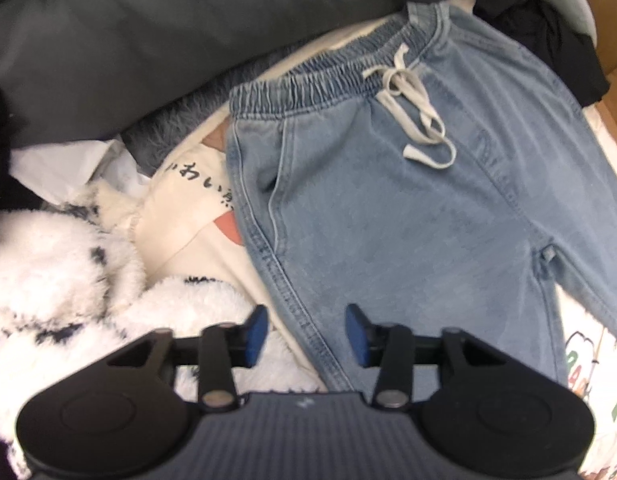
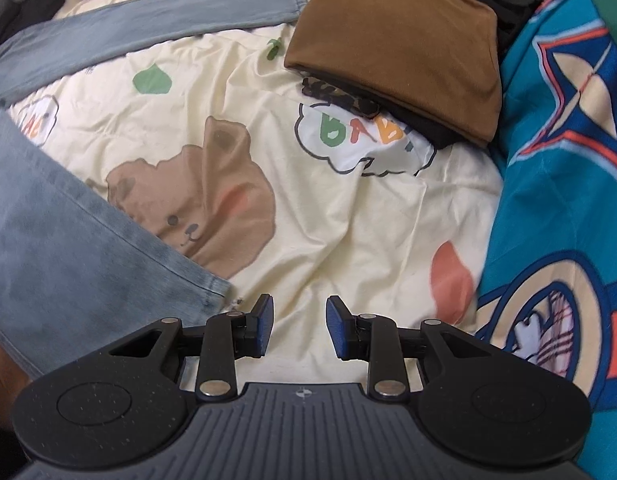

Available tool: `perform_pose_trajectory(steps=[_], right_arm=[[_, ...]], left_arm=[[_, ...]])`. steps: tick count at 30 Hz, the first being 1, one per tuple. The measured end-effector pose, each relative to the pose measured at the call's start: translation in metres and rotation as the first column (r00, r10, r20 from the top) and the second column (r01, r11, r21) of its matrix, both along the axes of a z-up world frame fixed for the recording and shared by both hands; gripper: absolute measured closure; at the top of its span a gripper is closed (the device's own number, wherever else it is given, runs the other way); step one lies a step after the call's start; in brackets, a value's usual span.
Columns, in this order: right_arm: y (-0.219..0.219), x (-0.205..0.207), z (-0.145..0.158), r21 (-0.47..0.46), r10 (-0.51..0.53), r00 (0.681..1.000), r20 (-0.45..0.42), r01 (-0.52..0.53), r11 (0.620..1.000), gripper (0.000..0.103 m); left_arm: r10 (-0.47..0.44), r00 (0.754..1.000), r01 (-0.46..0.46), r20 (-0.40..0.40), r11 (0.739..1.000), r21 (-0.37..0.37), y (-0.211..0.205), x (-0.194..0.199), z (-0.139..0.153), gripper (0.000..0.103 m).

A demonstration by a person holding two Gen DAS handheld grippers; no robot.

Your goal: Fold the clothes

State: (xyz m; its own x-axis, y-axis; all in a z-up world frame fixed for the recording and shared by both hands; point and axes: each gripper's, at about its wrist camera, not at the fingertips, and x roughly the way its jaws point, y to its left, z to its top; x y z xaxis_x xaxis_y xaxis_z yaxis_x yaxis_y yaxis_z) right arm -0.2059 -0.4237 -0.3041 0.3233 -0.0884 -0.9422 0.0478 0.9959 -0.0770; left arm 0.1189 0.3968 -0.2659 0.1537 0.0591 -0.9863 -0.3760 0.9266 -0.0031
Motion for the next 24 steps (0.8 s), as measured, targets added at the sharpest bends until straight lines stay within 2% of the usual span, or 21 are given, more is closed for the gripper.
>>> perform_pose_trajectory(steps=[5, 9, 11, 13, 19, 24], right_arm=[[0.000, -0.004, 0.009, -0.019, 0.105, 0.994, 0.023, -0.104, 0.994, 0.066], [0.019, -0.014, 0.011, 0.048, 0.168, 0.985, 0.049, -0.170, 0.984, 0.065], [0.033, -0.023, 0.008, 0.082, 0.207, 0.977, 0.058, -0.211, 0.974, 0.055], [0.047, -0.033, 0.001, 0.094, 0.238, 0.970, 0.060, -0.242, 0.966, 0.051], [0.075, -0.054, -0.024, 0.169, 0.232, 0.972, 0.041, -0.236, 0.957, 0.051], [0.102, -0.054, -0.041, 0.232, 0.263, 0.965, 0.007, -0.258, 0.938, 0.051]], left_arm=[[-0.027, 0.999, 0.028, 0.018, 1.000, -0.004, -0.006, -0.005, 0.026, 0.047], [-0.054, 0.997, 0.054, 0.048, 0.999, 0.007, -0.010, -0.009, 0.052, 0.046], [-0.063, 0.996, 0.062, 0.061, 0.998, 0.015, -0.012, -0.010, 0.063, 0.045], [-0.070, 0.995, 0.068, 0.071, 0.997, 0.024, -0.013, -0.011, 0.071, 0.045], [-0.097, 0.992, 0.095, 0.079, 0.995, 0.034, -0.020, -0.011, 0.081, 0.045], [-0.100, 0.993, 0.098, 0.068, 0.995, 0.030, -0.024, -0.012, 0.073, 0.045]])
